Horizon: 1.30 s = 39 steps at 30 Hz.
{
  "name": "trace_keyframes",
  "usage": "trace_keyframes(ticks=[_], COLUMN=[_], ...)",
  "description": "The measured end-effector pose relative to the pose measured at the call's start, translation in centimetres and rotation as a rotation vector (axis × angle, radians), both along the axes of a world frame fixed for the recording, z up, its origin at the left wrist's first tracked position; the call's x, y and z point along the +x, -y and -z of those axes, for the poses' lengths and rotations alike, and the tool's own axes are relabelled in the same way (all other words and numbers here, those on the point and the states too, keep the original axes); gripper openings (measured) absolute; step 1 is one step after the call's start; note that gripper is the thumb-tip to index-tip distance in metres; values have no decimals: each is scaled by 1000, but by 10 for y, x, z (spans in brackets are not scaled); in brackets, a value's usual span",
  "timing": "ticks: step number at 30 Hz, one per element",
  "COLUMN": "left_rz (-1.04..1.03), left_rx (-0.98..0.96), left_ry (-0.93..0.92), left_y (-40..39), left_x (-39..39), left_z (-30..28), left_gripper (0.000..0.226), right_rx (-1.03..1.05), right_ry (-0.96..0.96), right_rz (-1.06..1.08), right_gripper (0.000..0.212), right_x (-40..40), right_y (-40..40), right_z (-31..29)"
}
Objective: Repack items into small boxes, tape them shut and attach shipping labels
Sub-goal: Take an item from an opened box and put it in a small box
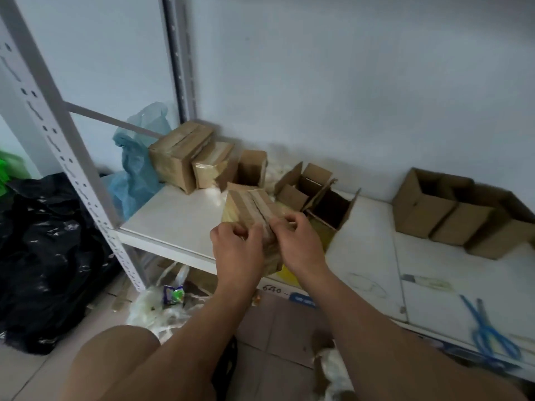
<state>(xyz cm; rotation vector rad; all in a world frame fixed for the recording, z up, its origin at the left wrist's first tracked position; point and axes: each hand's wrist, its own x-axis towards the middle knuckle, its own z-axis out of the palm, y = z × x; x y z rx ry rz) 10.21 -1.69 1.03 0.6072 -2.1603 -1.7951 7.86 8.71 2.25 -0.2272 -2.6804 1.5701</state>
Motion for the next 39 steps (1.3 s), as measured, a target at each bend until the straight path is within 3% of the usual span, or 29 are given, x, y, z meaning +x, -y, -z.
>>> trace_keyframes(ticks=[16, 25, 29, 33, 34, 37, 39], left_rz=[559, 680, 834, 997, 1022, 1099, 1139], left_rx=[-98, -108, -416, -935, -1009, -1042, -1049], left_ry=[0, 166, 138, 94, 99, 156, 165], left_y=[-184, -191, -184, -192, -194, -193, -189], left_x=[34, -28, -51, -45, -44, -46, -50], left_z=[10, 20, 22, 15, 14, 10, 6], left_gripper=[18, 13, 35, 87, 95, 104, 100], right_rx=[21, 20, 102, 487, 499, 522, 629], right_ry=[-25, 88, 153, 244, 240, 244, 301], right_rz=[476, 370, 321, 317, 342, 367, 306], right_gripper=[30, 27, 59, 35, 29, 23, 37], right_x=[91, 64, 39, 12, 8, 5, 6], right_y=[-194, -205, -227, -272, -280, -290, -293], right_z=[32, 49, 55, 70, 75, 86, 91])
